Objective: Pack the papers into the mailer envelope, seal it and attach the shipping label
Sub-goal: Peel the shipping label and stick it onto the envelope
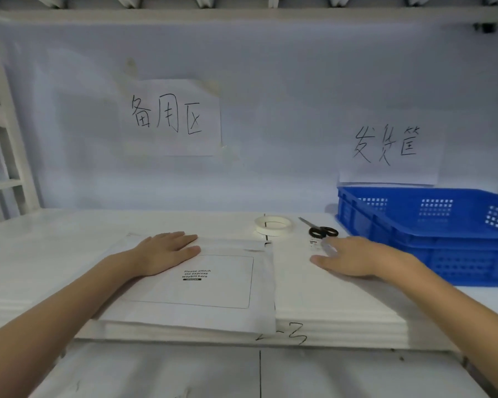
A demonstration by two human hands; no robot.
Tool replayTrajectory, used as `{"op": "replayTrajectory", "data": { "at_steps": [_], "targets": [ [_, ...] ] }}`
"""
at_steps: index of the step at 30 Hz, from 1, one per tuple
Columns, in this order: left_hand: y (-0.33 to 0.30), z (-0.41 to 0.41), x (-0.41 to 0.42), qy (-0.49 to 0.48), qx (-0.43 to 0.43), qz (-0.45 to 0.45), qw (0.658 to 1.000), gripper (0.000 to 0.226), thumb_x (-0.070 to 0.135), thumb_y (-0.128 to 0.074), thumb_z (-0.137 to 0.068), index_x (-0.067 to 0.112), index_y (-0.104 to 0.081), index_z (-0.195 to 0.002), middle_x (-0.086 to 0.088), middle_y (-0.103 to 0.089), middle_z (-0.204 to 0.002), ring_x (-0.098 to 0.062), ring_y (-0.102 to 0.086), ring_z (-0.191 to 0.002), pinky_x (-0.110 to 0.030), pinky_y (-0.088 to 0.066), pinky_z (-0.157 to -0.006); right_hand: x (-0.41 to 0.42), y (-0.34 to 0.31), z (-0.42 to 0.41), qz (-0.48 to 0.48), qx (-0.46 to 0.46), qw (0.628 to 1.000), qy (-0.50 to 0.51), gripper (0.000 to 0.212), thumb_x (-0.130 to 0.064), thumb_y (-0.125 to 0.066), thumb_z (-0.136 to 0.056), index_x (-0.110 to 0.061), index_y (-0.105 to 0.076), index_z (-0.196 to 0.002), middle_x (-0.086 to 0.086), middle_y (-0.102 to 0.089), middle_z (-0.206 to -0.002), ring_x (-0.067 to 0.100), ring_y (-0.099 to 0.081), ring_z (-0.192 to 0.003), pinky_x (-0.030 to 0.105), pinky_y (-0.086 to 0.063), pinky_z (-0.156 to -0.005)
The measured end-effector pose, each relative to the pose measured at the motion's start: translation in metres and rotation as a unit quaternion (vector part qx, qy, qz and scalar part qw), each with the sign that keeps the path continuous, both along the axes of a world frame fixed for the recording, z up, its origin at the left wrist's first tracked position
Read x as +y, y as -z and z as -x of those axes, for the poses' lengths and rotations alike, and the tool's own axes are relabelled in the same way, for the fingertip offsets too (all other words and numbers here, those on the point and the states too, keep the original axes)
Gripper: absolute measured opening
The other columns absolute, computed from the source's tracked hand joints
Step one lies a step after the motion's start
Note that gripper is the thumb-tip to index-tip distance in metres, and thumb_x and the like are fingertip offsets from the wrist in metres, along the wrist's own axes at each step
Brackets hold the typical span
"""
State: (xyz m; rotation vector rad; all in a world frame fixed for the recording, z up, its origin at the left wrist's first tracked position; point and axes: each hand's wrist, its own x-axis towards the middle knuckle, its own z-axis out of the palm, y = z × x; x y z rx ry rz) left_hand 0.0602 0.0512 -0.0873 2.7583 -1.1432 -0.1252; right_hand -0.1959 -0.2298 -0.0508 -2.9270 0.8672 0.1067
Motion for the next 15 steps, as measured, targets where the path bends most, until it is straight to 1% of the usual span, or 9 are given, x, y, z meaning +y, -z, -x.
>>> {"op": "replayTrajectory", "data": {
  "at_steps": [1, 2, 3, 5, 6, 8, 10, 13, 15],
  "targets": [
    [-0.001, -0.001, 0.003, 0.002, -0.001, 0.012, 1.000, 0.115, 0.101, -0.010, -0.058, 0.040, -0.025, -0.154, 0.006, -0.026, -0.162, -0.019, -0.020, -0.150, -0.042, -0.014, -0.121, 0.001, 0.002, 0.003, -0.020, 0.006, 1.000, -0.010, 0.069, -0.068, -0.036, -0.092, -0.026, -0.037, -0.147, 0.004, -0.039, -0.152, 0.027, -0.034, -0.140, 0.037, -0.031, -0.109],
    [0.000, -0.002, 0.005, 0.000, -0.005, 0.024, 1.000, 0.120, 0.103, -0.011, -0.052, 0.040, -0.028, -0.153, 0.005, -0.030, -0.160, -0.021, -0.024, -0.148, -0.042, -0.018, -0.120, 0.001, 0.003, 0.004, -0.039, -0.003, 0.999, -0.019, 0.070, -0.068, -0.037, -0.092, -0.028, -0.034, -0.150, 0.001, -0.034, -0.156, 0.025, -0.029, -0.143, 0.036, -0.027, -0.112],
    [0.000, -0.003, 0.008, -0.005, -0.008, 0.035, 0.999, 0.116, 0.100, -0.015, -0.054, 0.040, -0.030, -0.152, 0.003, -0.034, -0.157, -0.024, -0.027, -0.145, -0.043, -0.021, -0.118, 0.000, 0.002, 0.005, -0.052, -0.018, 0.998, -0.028, 0.070, -0.067, -0.041, -0.091, -0.029, -0.034, -0.149, -0.002, -0.032, -0.157, 0.022, -0.028, -0.144, 0.035, -0.026, -0.112],
    [-0.002, -0.004, 0.012, -0.020, -0.013, 0.052, 0.998, 0.108, 0.094, -0.021, -0.055, 0.042, -0.034, -0.149, 0.001, -0.039, -0.148, -0.027, -0.029, -0.140, -0.043, -0.026, -0.115, -0.004, 0.000, 0.007, -0.080, -0.045, 0.995, -0.038, 0.070, -0.065, -0.052, -0.087, -0.032, -0.038, -0.147, -0.006, -0.036, -0.154, 0.019, -0.035, -0.140, 0.031, -0.030, -0.108],
    [-0.003, -0.003, 0.014, -0.027, -0.020, 0.050, 0.998, 0.107, 0.094, -0.023, -0.052, 0.043, -0.035, -0.147, 0.002, -0.041, -0.142, -0.027, -0.030, -0.138, -0.042, -0.027, -0.113, -0.006, -0.002, 0.008, -0.098, -0.058, 0.993, -0.039, 0.070, -0.062, -0.057, -0.086, -0.033, -0.038, -0.146, -0.007, -0.040, -0.149, 0.017, -0.040, -0.134, 0.027, -0.034, -0.101],
    [-0.004, -0.002, 0.015, -0.039, -0.038, 0.039, 0.998, 0.107, 0.095, -0.024, -0.048, 0.045, -0.039, -0.141, 0.003, -0.042, -0.129, -0.025, -0.032, -0.133, -0.043, -0.026, -0.110, -0.007, -0.005, 0.011, -0.154, -0.083, 0.984, -0.032, 0.070, -0.051, -0.067, -0.084, -0.036, -0.036, -0.145, -0.010, -0.049, -0.128, 0.015, -0.050, -0.117, 0.022, -0.038, -0.085],
    [-0.005, -0.003, 0.015, -0.050, -0.055, 0.051, 0.996, 0.105, 0.097, -0.026, -0.044, 0.044, -0.044, -0.133, 0.004, -0.040, -0.121, -0.022, -0.035, -0.126, -0.044, -0.025, -0.109, -0.008, -0.006, 0.010, -0.199, -0.106, 0.974, -0.026, 0.072, -0.044, -0.073, -0.081, -0.039, -0.036, -0.143, -0.011, -0.049, -0.113, 0.014, -0.054, -0.107, 0.020, -0.042, -0.078],
    [-0.002, -0.008, 0.014, -0.051, -0.085, 0.087, 0.991, 0.113, 0.108, -0.023, -0.031, 0.036, -0.045, -0.116, 0.004, -0.038, -0.113, -0.017, -0.035, -0.110, -0.043, -0.025, -0.106, -0.010, -0.004, 0.005, -0.235, -0.119, 0.964, -0.016, 0.076, -0.033, -0.078, -0.078, -0.039, -0.037, -0.142, -0.006, -0.052, -0.112, 0.018, -0.059, -0.105, 0.027, -0.048, -0.088],
    [-0.002, -0.010, 0.013, -0.055, -0.085, 0.108, 0.989, 0.111, 0.107, -0.026, -0.029, 0.033, -0.041, -0.111, 0.004, -0.037, -0.111, -0.016, -0.037, -0.108, -0.042, -0.026, -0.105, -0.011, -0.001, 0.001, -0.255, -0.133, 0.958, -0.013, 0.078, -0.025, -0.080, -0.077, -0.038, -0.037, -0.141, -0.001, -0.054, -0.113, 0.021, -0.061, -0.102, 0.031, -0.049, -0.092]
  ]
}}
